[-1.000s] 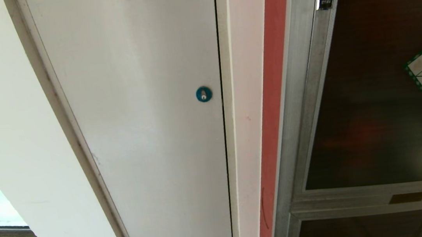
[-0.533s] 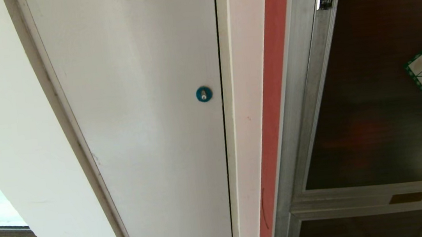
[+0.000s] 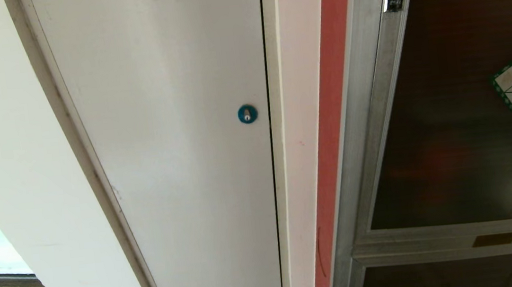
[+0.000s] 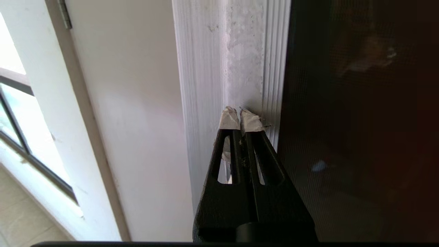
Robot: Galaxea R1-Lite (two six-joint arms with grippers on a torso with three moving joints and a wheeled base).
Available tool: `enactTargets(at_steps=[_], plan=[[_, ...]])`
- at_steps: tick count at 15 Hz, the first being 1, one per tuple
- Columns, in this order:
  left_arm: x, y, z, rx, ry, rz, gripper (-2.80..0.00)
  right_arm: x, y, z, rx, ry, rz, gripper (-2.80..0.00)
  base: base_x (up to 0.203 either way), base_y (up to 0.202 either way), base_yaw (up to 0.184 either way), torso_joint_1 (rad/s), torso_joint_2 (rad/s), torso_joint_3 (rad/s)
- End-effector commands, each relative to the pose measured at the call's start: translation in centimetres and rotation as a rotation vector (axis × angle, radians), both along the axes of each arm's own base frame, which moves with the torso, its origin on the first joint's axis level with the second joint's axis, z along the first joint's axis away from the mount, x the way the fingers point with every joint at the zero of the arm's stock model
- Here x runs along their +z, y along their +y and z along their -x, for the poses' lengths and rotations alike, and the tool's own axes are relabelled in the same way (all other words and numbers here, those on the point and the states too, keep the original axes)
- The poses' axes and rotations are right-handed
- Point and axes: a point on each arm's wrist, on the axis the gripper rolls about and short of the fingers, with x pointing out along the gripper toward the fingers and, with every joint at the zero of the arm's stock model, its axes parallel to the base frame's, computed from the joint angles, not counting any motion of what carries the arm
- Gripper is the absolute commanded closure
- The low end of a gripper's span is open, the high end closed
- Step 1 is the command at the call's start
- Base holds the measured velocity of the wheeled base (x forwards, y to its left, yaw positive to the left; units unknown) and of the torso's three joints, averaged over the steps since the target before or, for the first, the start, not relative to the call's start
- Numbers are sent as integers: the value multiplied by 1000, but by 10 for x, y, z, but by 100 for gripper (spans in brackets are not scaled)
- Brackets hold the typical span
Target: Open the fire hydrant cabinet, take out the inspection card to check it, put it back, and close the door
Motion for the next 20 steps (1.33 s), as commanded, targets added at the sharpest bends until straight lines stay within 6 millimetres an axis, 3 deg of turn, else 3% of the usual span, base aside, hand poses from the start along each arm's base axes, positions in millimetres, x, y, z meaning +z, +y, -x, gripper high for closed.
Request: enactTargets(at_steps=[1, 5, 9, 12, 17, 20], plan=[[0, 0, 0, 1, 0, 0, 0, -8, 2, -16, -11, 13, 2, 0, 0, 0, 0, 0, 0, 0], [0, 0, 0, 0, 0, 0, 0, -15, 5, -34, -56, 9, -8, 0, 0, 0, 0, 0, 0, 0], [0, 0, 0, 0, -2, 0, 0, -16, 4, -33, -65, 16, -8, 0, 0, 0, 0, 0, 0, 0], [0, 0, 0, 1, 0, 0, 0, -10, 6, -16, -42, 5, -11, 0, 0, 0, 0, 0, 0, 0], [0, 0, 0, 1, -1, 0, 0, 2, 6, 35, 70, 29, -76, 0, 0, 0, 0, 0, 0, 0], [0, 0, 0, 0, -1, 0, 0, -11, 5, 31, 107, 97, -89, 0, 0, 0, 0, 0, 0, 0]])
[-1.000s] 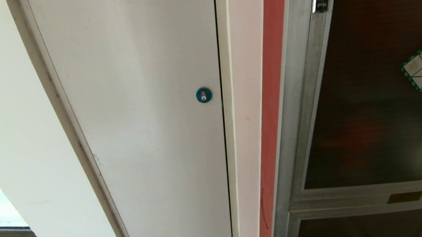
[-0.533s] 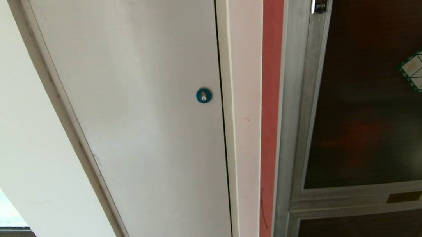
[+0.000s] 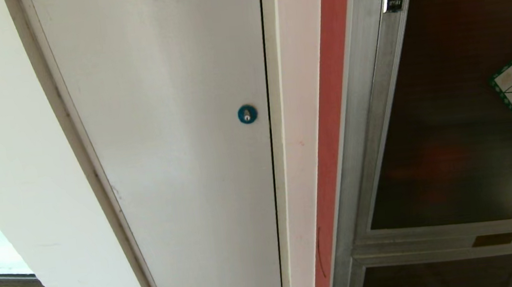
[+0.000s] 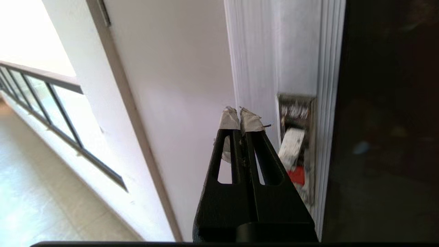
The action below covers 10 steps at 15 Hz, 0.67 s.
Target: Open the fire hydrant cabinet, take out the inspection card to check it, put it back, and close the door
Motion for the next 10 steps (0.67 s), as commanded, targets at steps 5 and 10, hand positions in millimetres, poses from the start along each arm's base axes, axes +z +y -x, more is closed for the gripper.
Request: enactTargets(at_steps=[5, 10], plan=[[0, 0, 0, 0, -2, 0, 0, -14, -9, -9, -38, 51, 7, 0, 0, 0, 0, 0, 0, 0], [0, 0, 0, 0, 0, 0, 0, -26, -10, -14, -46, 93, 20, 0, 0, 0, 0, 0, 0, 0]])
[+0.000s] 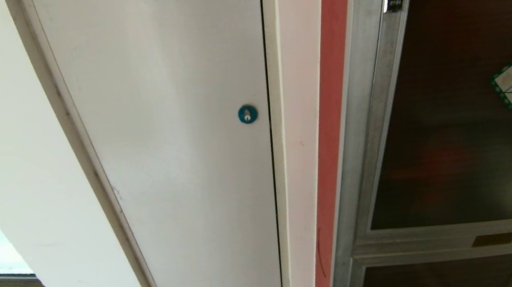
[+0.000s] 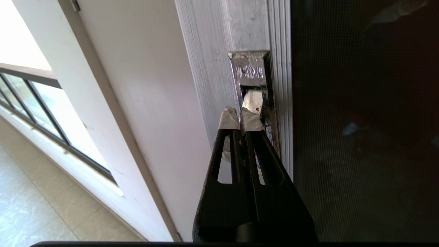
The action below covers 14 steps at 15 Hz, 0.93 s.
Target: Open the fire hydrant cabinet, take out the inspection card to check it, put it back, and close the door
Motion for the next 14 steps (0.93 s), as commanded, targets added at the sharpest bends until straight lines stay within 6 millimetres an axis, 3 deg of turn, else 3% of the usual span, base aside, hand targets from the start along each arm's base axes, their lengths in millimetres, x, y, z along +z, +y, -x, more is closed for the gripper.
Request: enactTargets(at_steps=[1, 14], plan=[[0, 0, 0, 0, -2, 0, 0, -4, 0, -1, 0, 19, 3, 0, 0, 0, 0, 0, 0, 0], [0, 0, 0, 0, 0, 0, 0, -15, -3, -24, -37, 26, 13, 0, 0, 0, 0, 0, 0, 0]])
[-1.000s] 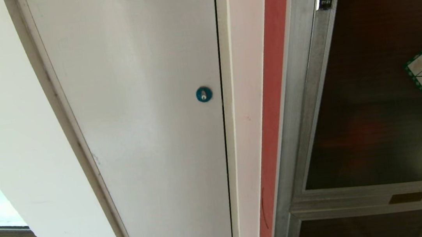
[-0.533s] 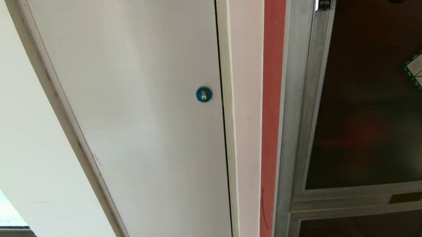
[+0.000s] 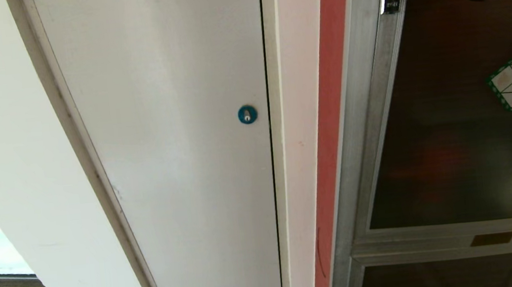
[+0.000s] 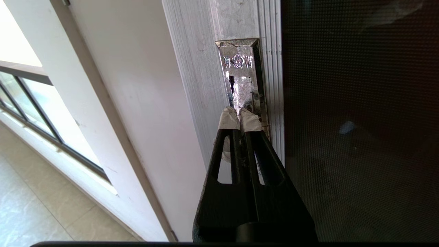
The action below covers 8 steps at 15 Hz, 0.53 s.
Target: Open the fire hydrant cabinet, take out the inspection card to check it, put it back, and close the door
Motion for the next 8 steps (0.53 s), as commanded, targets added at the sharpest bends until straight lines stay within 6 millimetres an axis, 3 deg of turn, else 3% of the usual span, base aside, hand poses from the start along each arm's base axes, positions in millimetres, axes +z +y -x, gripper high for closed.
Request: enactTargets(at_steps=[1, 8], plan=[[0, 0, 0, -1, 0, 0, 0, -5, 0, -8, -6, 20, 3, 0, 0, 0, 0, 0, 0, 0], [0, 0, 0, -1, -2, 0, 0, -13, 1, -9, -5, 48, 9, 0, 0, 0, 0, 0, 0, 0]])
